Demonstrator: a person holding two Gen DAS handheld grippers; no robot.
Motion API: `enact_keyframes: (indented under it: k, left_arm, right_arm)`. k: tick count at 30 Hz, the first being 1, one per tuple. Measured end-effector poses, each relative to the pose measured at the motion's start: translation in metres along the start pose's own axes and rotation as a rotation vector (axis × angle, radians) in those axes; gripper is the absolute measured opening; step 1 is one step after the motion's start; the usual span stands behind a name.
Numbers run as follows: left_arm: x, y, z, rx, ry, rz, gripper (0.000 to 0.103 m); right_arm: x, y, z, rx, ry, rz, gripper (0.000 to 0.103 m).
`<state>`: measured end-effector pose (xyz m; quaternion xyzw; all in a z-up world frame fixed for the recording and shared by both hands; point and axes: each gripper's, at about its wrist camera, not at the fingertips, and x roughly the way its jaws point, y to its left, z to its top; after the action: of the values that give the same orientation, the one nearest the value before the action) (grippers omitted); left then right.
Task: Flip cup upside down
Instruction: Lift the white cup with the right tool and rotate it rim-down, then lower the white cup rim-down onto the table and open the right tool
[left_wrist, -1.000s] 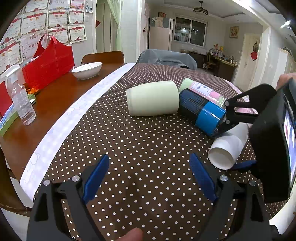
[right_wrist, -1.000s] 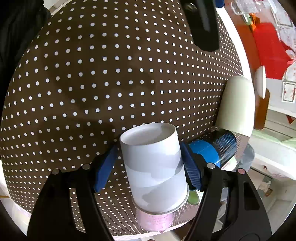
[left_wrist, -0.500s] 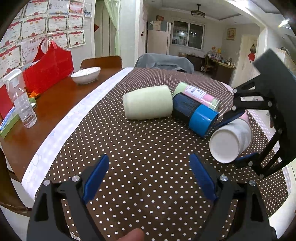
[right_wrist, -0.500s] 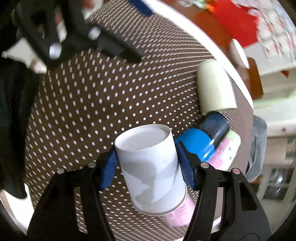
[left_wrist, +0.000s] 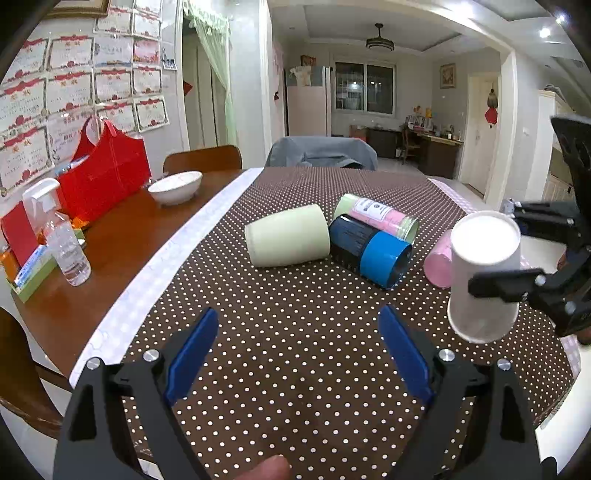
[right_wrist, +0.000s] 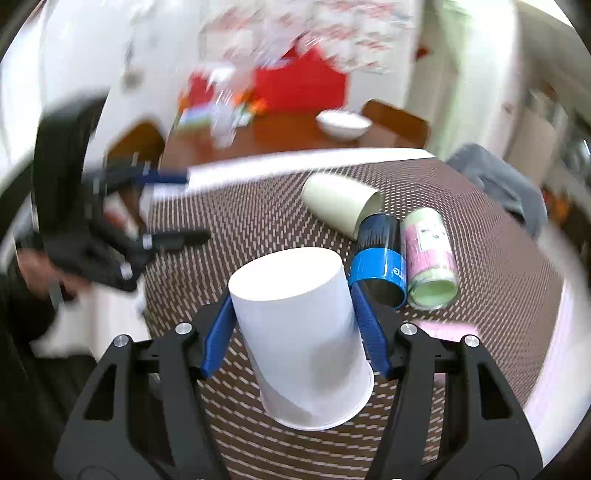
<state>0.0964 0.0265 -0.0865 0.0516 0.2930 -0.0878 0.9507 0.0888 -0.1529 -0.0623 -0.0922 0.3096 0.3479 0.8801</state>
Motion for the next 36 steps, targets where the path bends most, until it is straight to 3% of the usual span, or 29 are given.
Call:
enact_keyframes:
  k: [6,11,17,36]
  left_arm:
    - [-0.013,-0.008,0.004,0.008,-0.03,-0.004,0.087]
    - [-0.013,-0.01,0.003,0.009,-0.032,-0.002,0.087]
    - [-0.01,-0.009,0.0,0.001,-0.023,-0.008,0.087]
    - [-0.012,-0.013,0.001,0.018,-0.028,-0.023,0.087]
  right_arm:
    - [-0.005,-0.018,-0.019,0.298,-0.181,-0.033,0.06]
    - [0.009,-0.025,-0.036,0.44,-0.245,-0.117,0.061]
    - [0.024,-0.026,-0.043,0.489,-0.253,-0.199,0.061]
    - [0.047,-0.027,-0.056,0.513,-0.187,-0.239,0.062]
